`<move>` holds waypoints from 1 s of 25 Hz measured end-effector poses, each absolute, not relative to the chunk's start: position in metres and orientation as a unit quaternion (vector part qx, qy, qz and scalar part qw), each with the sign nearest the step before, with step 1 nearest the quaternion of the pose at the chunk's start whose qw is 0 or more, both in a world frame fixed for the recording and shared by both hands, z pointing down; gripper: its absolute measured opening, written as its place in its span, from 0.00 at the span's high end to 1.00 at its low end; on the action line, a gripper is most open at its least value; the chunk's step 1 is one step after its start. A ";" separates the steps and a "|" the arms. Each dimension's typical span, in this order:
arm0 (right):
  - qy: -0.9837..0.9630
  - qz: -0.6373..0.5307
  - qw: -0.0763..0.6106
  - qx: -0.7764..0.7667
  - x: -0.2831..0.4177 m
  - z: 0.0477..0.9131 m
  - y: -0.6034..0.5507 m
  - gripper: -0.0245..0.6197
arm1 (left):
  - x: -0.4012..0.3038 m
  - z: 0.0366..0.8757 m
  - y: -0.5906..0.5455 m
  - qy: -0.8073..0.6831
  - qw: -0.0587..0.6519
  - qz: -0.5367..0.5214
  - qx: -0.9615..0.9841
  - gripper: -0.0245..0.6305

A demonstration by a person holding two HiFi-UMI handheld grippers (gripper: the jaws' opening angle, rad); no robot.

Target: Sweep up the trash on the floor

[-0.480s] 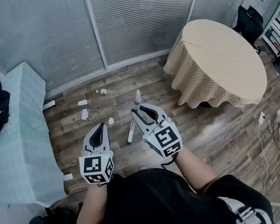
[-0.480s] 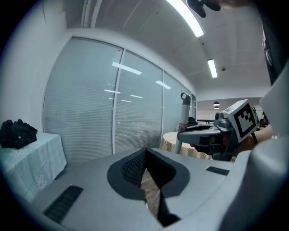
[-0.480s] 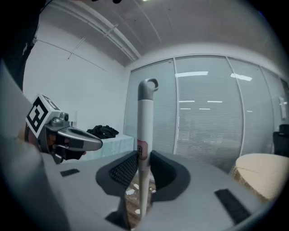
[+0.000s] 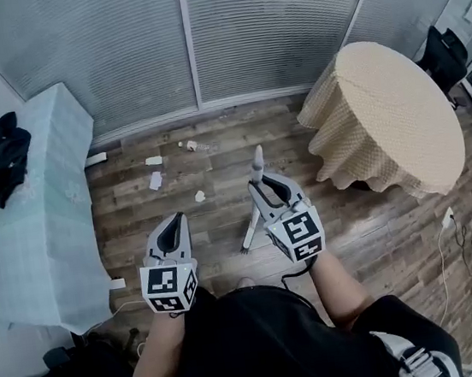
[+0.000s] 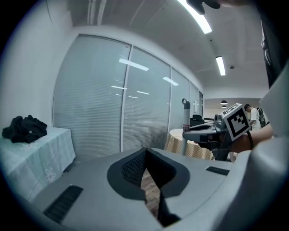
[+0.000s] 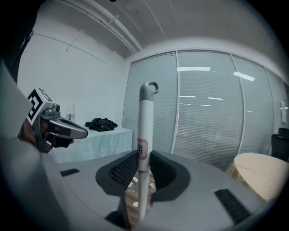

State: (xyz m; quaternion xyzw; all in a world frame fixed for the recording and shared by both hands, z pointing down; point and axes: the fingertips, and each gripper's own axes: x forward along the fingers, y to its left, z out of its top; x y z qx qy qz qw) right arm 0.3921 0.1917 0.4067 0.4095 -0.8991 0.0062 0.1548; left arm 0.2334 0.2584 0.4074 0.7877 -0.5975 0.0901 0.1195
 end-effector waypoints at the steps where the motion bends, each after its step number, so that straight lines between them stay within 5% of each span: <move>1: -0.897 0.009 0.160 0.411 0.390 0.410 0.190 0.81 | 0.226 0.410 0.258 -0.600 0.124 0.090 0.785 0.97; 25: -0.829 0.024 0.203 0.520 0.279 0.419 0.159 0.81 | 0.031 0.423 0.211 -0.565 0.171 0.060 0.805 0.97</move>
